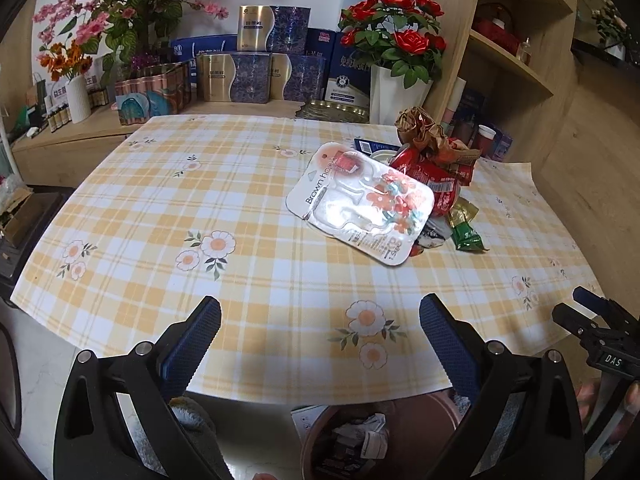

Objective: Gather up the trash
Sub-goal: 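Reach the left gripper to the 'Brown hook' blister pack and grasp it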

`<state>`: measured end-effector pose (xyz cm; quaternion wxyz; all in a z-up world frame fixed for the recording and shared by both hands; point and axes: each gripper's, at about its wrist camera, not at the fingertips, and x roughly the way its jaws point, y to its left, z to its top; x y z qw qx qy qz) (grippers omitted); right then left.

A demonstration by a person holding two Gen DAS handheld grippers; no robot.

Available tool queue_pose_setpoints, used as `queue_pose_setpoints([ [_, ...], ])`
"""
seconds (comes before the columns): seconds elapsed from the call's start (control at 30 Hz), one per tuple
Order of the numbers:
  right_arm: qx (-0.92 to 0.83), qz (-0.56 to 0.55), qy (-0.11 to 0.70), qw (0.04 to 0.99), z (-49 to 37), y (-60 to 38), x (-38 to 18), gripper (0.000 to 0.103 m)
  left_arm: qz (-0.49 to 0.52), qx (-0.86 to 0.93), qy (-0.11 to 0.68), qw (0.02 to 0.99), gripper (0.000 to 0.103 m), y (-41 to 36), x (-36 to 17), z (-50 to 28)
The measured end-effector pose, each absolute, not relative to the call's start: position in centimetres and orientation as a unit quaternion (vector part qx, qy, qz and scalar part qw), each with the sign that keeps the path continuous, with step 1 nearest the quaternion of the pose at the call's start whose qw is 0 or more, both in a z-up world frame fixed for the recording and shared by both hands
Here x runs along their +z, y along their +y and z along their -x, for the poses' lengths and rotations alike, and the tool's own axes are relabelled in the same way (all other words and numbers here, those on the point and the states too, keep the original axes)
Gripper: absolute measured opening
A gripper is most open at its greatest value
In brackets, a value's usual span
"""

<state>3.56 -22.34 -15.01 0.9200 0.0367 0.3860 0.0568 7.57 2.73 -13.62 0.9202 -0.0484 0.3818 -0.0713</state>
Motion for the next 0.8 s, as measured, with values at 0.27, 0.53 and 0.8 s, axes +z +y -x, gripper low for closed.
queue_pose_setpoints([
  [0.27,0.041,-0.011,0.388,0.921,-5.6,-22.8,-14.3,0.097,0.069,-0.072,0.411,0.906,0.097,2.2,-13.5,-10.7],
  [0.53,0.035,-0.018,0.391,0.920,-7.9,-23.6,-14.1,0.097,0.113,-0.047,0.445,0.887,0.097,2.5,-14.4,-13.7],
  [0.8,0.041,-0.034,0.397,0.916,-10.4,-24.4,-14.9,0.097,0.242,-0.064,0.480,0.841,0.093,3.4,-15.8,-16.9],
])
